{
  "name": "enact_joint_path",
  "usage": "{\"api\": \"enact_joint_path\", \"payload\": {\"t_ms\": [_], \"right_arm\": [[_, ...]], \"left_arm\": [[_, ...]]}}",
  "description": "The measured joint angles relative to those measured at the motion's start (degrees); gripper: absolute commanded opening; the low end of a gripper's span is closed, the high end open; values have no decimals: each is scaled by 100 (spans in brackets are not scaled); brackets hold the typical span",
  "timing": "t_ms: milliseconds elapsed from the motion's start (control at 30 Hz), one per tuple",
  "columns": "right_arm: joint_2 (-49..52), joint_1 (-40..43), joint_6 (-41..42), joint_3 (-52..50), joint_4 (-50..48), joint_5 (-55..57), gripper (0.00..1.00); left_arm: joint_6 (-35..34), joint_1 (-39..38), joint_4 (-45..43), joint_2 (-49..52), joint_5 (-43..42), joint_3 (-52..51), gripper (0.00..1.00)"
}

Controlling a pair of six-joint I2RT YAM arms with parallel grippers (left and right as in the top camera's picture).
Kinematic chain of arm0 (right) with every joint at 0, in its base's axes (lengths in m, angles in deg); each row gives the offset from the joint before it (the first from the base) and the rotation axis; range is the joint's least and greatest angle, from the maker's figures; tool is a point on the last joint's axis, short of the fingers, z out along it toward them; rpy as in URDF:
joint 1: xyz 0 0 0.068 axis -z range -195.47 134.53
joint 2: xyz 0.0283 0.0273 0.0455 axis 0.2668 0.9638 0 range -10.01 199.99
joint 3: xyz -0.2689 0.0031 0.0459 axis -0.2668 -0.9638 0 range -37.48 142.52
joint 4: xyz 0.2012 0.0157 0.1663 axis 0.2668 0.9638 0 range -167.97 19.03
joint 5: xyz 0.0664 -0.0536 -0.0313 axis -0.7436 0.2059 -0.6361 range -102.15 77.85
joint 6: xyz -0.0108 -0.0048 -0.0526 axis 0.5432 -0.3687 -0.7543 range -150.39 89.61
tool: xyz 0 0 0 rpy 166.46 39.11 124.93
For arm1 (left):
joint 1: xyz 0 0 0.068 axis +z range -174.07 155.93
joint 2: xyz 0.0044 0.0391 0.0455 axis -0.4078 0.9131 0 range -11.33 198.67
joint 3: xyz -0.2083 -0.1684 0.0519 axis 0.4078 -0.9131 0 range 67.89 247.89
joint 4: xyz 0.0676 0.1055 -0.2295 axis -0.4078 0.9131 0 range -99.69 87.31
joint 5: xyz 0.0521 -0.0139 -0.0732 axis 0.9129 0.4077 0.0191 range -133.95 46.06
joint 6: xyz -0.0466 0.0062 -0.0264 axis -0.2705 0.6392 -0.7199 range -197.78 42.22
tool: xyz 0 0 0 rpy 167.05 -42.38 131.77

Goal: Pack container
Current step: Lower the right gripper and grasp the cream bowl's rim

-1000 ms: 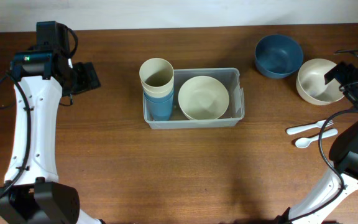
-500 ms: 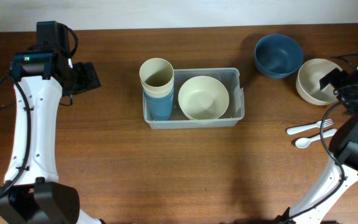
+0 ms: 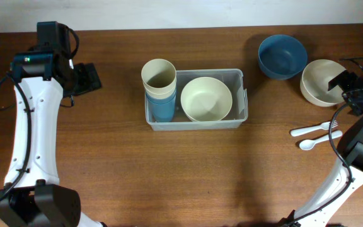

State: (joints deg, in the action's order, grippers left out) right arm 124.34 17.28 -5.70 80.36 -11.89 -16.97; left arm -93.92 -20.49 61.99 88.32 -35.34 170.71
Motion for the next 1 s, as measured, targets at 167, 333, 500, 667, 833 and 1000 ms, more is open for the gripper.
{"api": "enact_joint_path", "payload": {"t_ms": [167, 333, 500, 667, 833, 1000], "right_arm": [[146, 0, -33, 0, -31, -48, 63], [302, 0, -74, 0, -63, -66, 38], [337, 0, -74, 0, -79, -63, 11], [343, 0, -59, 0, -116, -87, 4], [348, 0, -68, 0, -107, -199, 4], [352, 20, -66, 0, -109, -426, 4]], "left_arm": [[2, 0, 0, 0, 0, 0, 100], [2, 0, 0, 0, 0, 0, 100], [2, 0, 0, 0, 0, 0, 100], [0, 0, 0, 0, 0, 0, 100], [2, 0, 0, 0, 0, 0, 100], [2, 0, 0, 0, 0, 0, 100]]}}
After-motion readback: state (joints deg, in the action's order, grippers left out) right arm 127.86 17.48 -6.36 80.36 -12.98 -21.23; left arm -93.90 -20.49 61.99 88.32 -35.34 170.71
